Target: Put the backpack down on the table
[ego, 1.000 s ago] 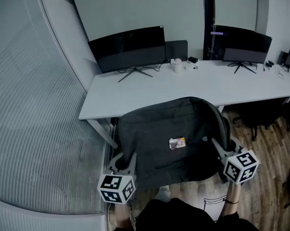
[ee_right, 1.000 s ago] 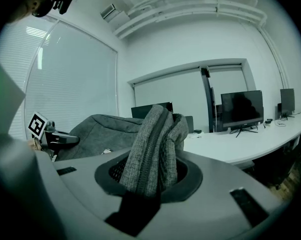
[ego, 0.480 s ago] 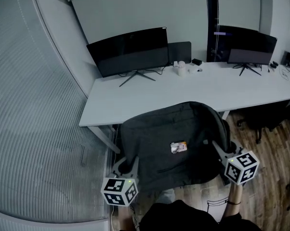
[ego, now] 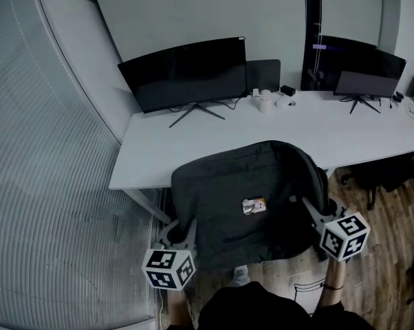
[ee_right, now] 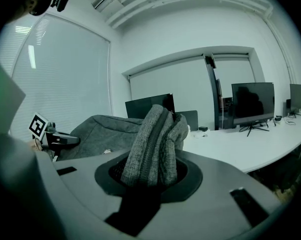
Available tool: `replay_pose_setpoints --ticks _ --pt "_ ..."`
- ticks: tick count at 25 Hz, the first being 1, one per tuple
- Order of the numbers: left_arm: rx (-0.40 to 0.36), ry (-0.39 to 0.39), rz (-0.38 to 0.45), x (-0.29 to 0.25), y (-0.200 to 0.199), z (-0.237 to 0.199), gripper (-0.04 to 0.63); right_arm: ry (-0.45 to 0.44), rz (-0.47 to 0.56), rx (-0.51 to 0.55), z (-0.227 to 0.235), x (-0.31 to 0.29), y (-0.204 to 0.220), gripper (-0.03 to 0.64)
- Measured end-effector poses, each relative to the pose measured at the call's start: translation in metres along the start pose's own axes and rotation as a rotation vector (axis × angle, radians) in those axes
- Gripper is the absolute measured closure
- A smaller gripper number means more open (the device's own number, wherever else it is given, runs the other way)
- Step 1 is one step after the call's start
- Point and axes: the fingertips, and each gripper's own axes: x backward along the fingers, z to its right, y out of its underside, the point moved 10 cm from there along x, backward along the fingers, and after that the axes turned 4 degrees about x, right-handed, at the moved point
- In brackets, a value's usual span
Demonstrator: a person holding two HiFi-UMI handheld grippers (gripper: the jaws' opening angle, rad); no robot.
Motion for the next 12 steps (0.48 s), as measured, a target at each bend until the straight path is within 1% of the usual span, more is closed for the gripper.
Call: replay_pose_setpoints --ticks 3,12 --pt "0.005 0.015 -0.002 -0.024 -0.016 -0.018 0.551 0.014 -0.003 0.001 0.007 -0.025 -0.015 0.508" --pt "0.01 0.056 -0.002 -0.073 -0.042 -0.052 0.551 0.05 0.007 0.001 0.019 -0.071 -0.034 0.508"
